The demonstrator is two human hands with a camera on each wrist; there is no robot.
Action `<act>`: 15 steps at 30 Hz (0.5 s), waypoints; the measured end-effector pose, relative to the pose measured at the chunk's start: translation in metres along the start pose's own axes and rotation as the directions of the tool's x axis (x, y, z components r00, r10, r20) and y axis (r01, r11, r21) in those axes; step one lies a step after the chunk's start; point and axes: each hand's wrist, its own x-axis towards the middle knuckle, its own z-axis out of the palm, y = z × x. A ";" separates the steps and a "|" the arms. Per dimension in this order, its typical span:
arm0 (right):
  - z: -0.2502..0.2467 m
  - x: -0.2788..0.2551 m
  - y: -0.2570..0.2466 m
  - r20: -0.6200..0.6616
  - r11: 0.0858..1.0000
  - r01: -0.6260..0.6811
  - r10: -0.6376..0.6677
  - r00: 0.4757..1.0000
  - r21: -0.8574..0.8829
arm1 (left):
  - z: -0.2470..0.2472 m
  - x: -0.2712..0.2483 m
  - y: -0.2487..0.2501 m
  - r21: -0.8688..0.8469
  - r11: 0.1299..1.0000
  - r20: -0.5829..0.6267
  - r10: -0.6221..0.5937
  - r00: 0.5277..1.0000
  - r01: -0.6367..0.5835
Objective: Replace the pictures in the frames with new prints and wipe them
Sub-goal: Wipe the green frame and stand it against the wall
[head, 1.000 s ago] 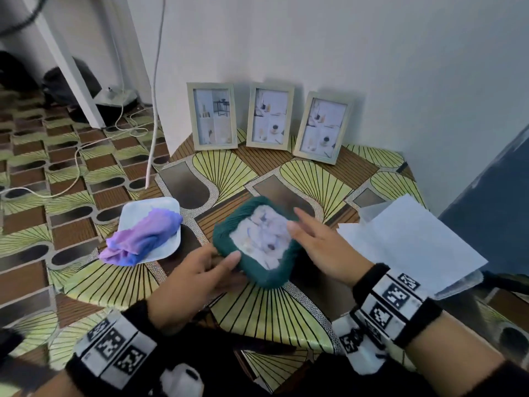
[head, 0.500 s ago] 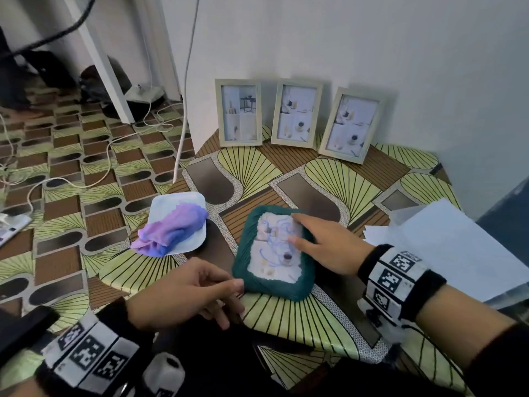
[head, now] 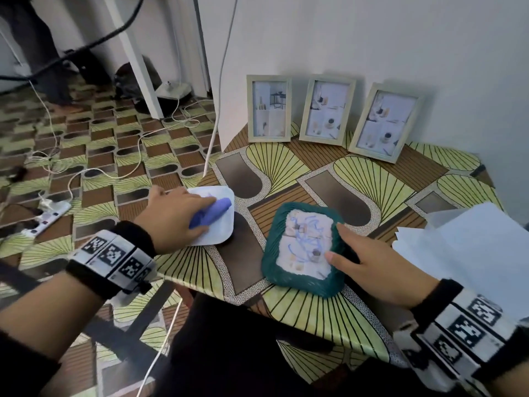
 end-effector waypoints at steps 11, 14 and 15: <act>0.003 0.002 -0.005 0.054 0.995 -0.077 0.081 0.995 -0.061 | 0.016 0.001 0.002 -0.233 0.972 -0.012 -0.027 1.000 0.024; 0.002 0.001 -0.006 0.070 0.998 -0.066 0.067 0.995 -0.018 | 0.004 0.001 0.011 -0.346 0.938 -0.157 -0.036 0.987 -0.021; 0.002 0.000 -0.006 0.069 0.998 -0.063 0.063 0.996 -0.006 | -0.003 0.002 0.017 -0.389 0.920 -0.217 -0.045 0.975 -0.044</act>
